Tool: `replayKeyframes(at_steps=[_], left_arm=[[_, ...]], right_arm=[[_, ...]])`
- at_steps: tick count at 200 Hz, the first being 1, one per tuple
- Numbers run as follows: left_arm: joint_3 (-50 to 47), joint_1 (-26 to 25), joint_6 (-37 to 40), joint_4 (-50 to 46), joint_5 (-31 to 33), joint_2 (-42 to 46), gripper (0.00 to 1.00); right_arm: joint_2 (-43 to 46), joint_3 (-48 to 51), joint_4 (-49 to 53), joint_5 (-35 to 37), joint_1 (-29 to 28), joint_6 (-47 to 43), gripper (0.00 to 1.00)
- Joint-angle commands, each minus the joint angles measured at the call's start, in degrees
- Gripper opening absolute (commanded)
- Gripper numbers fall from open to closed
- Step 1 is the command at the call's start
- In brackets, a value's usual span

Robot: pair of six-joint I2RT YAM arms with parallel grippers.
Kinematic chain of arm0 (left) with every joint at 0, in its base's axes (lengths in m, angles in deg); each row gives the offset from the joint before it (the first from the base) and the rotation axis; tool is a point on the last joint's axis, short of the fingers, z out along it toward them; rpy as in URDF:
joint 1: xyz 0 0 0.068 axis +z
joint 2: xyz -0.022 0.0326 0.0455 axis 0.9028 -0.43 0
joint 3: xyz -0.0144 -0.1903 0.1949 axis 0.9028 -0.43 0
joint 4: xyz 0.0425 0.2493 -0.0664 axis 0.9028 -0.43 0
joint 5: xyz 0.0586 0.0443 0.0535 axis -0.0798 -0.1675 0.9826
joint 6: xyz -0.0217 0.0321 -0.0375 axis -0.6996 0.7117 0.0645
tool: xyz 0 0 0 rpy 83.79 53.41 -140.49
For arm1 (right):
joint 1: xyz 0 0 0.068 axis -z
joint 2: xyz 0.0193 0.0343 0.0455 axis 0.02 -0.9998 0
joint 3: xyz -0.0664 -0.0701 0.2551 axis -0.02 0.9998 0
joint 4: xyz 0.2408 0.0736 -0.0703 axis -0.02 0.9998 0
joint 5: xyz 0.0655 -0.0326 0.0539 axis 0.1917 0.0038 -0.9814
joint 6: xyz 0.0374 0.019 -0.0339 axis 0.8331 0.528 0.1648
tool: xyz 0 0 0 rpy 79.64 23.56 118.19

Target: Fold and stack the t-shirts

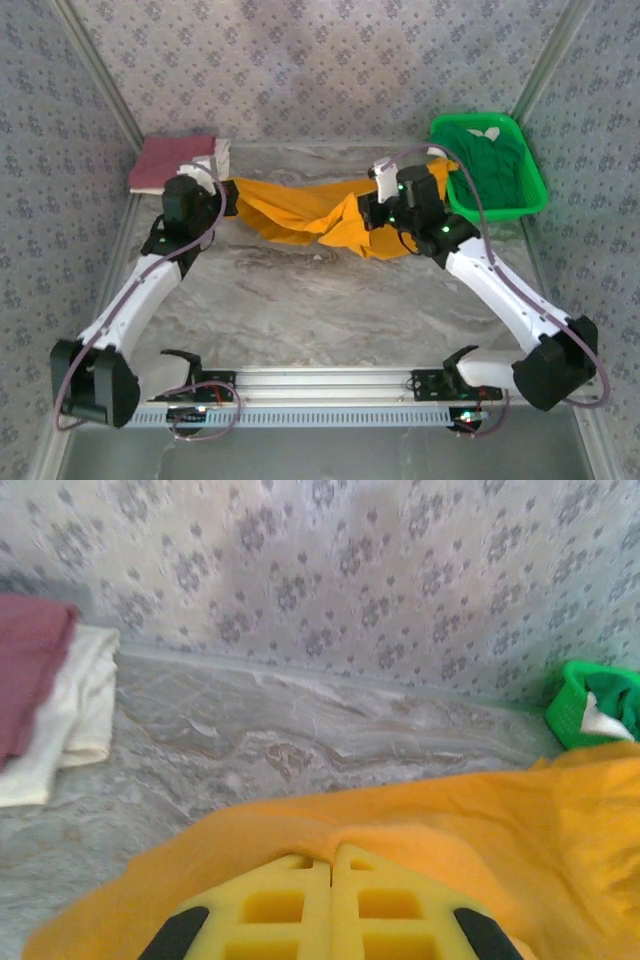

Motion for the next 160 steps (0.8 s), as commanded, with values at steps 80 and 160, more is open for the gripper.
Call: replayKeyframes(at_steps=[80,160], left_arm=[[16.33,0.95,9.22,-21.45,0.56,20.73,0.0],[38.2,0.95,10.01,-33.69,-16.31,20.0,0.0]], right_arm=[[17.07,-18.32,16.07,15.17,4.7,-8.06,0.0],[17.96,-35.76,24.66,21.83,4.3,-14.92,0.0]])
